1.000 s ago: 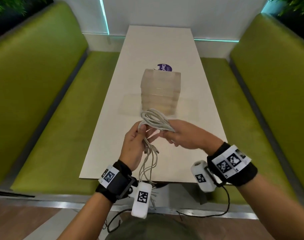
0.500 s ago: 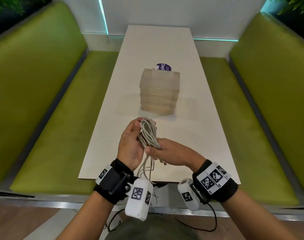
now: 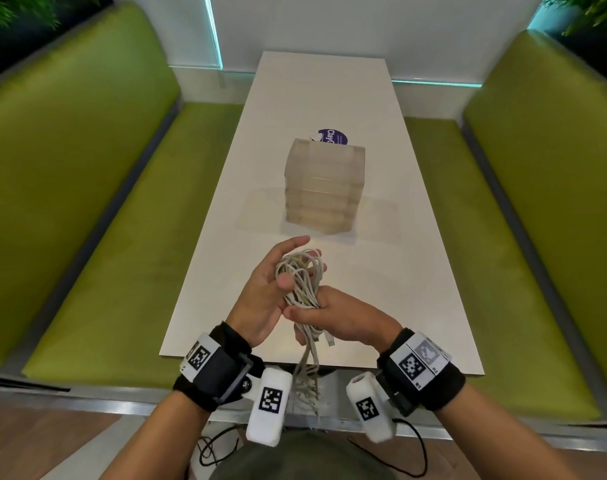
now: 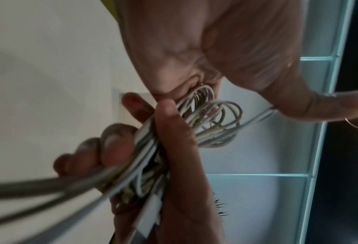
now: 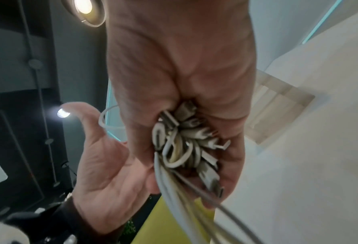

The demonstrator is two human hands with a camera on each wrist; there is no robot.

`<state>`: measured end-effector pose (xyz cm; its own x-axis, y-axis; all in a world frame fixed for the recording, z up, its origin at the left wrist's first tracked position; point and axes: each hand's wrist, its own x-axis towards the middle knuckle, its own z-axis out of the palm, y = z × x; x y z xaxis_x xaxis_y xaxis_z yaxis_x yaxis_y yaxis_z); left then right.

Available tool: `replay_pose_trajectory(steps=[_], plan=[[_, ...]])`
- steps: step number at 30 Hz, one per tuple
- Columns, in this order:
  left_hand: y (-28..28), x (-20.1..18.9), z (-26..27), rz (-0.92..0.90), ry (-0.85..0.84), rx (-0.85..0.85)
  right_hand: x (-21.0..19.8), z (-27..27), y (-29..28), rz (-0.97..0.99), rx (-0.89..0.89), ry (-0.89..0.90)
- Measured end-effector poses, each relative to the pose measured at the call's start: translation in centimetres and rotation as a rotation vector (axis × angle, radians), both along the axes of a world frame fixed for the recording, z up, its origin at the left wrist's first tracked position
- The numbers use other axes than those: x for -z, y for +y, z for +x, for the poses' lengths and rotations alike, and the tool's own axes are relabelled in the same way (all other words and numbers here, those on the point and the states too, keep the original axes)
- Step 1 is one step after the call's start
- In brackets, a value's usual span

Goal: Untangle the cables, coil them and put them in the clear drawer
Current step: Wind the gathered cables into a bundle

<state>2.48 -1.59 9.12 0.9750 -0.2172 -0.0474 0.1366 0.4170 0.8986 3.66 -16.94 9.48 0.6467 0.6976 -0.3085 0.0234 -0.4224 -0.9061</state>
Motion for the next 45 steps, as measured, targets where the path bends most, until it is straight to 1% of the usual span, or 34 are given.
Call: replay_pose_trajectory(steps=[5,7,8,11,13,14,16,17,19,23,25,27,32,38,45], plan=[[1.1,0.2,-0.3,0.045,-0.092,0.171,-0.4,0.0,0.1,0.030,-0.029,0.042],[1.2,0.0,-0.3,0.090,-0.089,0.200,-0.4,-0.1,0.1,0.043,-0.033,0.067],[1.0,-0.3,-0.3,0.122,-0.076,0.188,-0.4,0.0,0.1,0.035,-0.033,0.063],[0.1,-1.1,-0.4,0.226,-0.056,0.003,-0.1,0.1,0.5,-0.016,-0.079,0.015],[-0.4,-1.2,-0.5,0.249,-0.066,-0.066,0.3,0.1,0.8,-0.003,-0.118,0.024],[-0.6,-1.3,-0.5,0.224,-0.048,-0.085,0.4,0.1,0.8,0.013,-0.119,0.041],[-1.0,-1.4,-0.5,0.110,0.031,-0.107,0.4,0.1,0.6,0.048,-0.096,0.078],[-1.1,-1.5,-0.6,0.036,0.067,-0.104,0.3,0.1,0.5,0.086,-0.089,0.111],[-1.2,-2.0,-0.5,-0.039,0.096,-0.114,0.2,-0.1,0.4,0.192,-0.086,0.188],[-0.8,-2.3,-0.2,-0.011,0.104,-0.163,0.7,-0.6,0.7,0.334,-0.079,0.233],[-0.6,-2.4,0.0,-0.025,0.098,-0.151,1.0,-0.7,0.9,0.356,-0.071,0.255],[-0.7,-2.7,-0.1,-0.037,0.111,-0.146,1.0,-0.8,1.1,0.331,-0.056,0.274],[-0.9,-2.7,0.0,0.034,0.135,-0.139,1.0,-0.7,1.5,0.208,-0.065,0.191],[-0.9,-2.9,-0.1,0.040,0.118,-0.082,1.0,-0.8,1.6,0.161,-0.069,0.145],[-0.8,-2.8,0.0,0.075,0.094,-0.081,1.0,-0.9,2.0,0.134,-0.041,0.117]])
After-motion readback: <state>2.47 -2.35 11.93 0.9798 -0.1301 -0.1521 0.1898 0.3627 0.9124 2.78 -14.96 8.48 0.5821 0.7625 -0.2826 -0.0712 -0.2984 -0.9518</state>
